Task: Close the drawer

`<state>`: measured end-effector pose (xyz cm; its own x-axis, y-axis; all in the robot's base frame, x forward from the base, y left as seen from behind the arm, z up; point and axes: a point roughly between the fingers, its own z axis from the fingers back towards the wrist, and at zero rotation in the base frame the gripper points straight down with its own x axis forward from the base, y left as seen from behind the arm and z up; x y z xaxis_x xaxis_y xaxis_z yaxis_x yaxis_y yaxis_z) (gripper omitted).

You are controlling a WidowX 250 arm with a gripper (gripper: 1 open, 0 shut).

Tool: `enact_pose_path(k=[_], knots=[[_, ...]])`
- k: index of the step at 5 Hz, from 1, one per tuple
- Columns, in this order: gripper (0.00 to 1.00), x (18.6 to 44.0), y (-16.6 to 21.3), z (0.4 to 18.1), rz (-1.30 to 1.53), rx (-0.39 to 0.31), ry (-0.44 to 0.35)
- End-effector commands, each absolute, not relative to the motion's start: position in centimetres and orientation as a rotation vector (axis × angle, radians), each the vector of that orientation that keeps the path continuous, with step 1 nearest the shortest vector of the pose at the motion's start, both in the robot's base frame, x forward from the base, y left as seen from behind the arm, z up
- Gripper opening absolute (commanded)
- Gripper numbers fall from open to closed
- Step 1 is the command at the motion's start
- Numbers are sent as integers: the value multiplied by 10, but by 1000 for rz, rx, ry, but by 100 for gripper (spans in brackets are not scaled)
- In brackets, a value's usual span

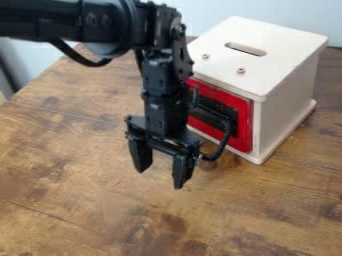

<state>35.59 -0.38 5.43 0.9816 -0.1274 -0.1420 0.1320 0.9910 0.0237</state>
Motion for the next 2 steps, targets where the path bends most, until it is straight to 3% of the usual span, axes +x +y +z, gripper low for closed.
enact_pose_path(k=[1, 2], knots=[[100, 353, 5, 91, -111, 41, 55], [100, 348, 5, 112, -119, 34, 17]])
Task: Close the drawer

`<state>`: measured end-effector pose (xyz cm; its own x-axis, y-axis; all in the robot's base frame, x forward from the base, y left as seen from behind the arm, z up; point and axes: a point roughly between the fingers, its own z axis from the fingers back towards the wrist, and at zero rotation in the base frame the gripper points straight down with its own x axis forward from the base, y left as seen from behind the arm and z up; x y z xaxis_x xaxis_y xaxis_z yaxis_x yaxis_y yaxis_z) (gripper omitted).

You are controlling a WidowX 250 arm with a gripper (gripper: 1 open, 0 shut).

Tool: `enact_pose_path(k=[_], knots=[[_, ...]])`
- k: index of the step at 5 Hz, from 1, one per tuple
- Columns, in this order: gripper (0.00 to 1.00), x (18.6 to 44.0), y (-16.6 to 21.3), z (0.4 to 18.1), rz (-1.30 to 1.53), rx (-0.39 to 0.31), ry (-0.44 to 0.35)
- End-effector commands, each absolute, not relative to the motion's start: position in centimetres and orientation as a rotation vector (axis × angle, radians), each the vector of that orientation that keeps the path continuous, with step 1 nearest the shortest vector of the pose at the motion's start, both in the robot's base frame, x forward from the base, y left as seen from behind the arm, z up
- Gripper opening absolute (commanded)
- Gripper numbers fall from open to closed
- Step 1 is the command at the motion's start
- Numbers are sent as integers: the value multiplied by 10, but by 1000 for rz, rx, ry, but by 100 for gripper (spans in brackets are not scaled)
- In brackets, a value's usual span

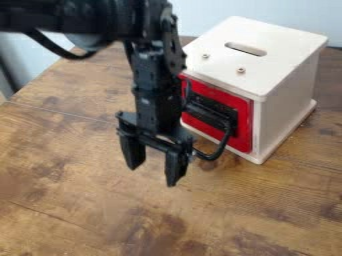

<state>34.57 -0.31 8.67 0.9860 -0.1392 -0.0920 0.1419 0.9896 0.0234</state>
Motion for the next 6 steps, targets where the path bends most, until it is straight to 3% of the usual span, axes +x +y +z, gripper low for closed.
enact_pose_path(k=[1, 4, 6], knots=[[100, 362, 10, 99, -95, 31, 24], [100, 358, 4, 80, -117, 32, 48], [100, 354, -4, 81, -147, 27, 45]])
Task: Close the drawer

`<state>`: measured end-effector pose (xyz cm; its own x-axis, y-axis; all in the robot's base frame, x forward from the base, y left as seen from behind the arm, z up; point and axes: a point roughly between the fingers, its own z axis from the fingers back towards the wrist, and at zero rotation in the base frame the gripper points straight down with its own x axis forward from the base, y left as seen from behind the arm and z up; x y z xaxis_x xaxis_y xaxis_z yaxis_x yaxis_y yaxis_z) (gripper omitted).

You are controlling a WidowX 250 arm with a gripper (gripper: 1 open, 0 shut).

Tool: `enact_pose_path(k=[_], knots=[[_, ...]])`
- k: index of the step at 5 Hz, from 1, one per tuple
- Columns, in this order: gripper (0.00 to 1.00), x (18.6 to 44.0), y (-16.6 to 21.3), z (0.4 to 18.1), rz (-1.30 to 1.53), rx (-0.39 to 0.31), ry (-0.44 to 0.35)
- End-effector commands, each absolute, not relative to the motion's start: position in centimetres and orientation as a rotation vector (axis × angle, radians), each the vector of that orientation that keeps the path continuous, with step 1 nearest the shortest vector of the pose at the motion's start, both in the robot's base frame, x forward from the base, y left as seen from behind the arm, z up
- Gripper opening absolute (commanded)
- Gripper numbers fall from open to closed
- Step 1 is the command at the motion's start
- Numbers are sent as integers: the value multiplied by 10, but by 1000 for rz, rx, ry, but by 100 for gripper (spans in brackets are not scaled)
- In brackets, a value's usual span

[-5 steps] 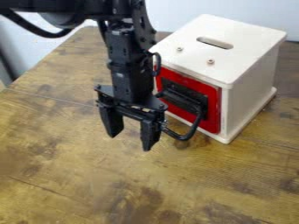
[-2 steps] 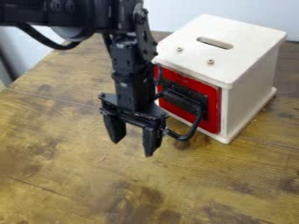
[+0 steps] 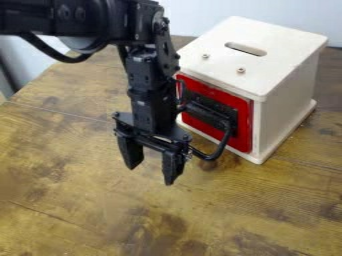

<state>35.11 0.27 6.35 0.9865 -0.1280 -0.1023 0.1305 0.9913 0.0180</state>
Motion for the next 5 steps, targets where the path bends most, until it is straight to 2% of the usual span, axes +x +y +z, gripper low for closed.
enact_pose_path(k=[1, 5], knots=[[100, 355, -8, 84, -162, 21, 36], [100, 363, -12, 91, -179, 6, 25]])
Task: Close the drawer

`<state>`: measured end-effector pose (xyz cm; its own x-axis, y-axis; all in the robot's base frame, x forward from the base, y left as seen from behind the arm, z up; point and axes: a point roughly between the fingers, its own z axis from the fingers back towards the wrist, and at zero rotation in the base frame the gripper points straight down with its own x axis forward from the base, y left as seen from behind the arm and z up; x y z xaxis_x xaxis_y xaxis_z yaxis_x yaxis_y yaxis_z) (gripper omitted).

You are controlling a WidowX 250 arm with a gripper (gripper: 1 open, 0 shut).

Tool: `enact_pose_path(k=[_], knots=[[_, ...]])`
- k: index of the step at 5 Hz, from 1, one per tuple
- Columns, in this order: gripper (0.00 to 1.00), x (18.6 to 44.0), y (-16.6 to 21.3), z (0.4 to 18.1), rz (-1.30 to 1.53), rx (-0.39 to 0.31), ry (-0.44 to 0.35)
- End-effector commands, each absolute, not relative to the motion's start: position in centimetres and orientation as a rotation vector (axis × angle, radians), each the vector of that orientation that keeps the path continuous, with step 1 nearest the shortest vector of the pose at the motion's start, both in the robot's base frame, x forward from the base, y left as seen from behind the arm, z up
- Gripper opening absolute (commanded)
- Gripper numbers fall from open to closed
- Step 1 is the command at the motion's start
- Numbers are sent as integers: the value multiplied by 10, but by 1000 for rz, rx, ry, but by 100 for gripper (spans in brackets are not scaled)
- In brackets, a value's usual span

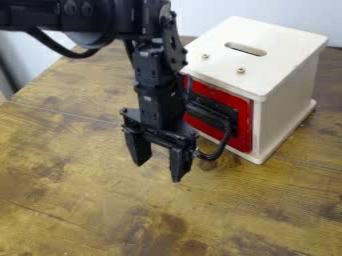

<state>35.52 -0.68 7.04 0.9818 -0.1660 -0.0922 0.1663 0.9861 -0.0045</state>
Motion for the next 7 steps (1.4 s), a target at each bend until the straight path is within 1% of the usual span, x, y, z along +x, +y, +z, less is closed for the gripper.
enact_pose_path(k=[1, 3, 4, 7], knots=[[100, 368, -13, 97, -183, 5, 10], [100, 377, -18, 105, -199, 14, -30], [100, 379, -21, 103, -205, 18, -39], [100, 373, -25, 93, -216, 21, -62]])
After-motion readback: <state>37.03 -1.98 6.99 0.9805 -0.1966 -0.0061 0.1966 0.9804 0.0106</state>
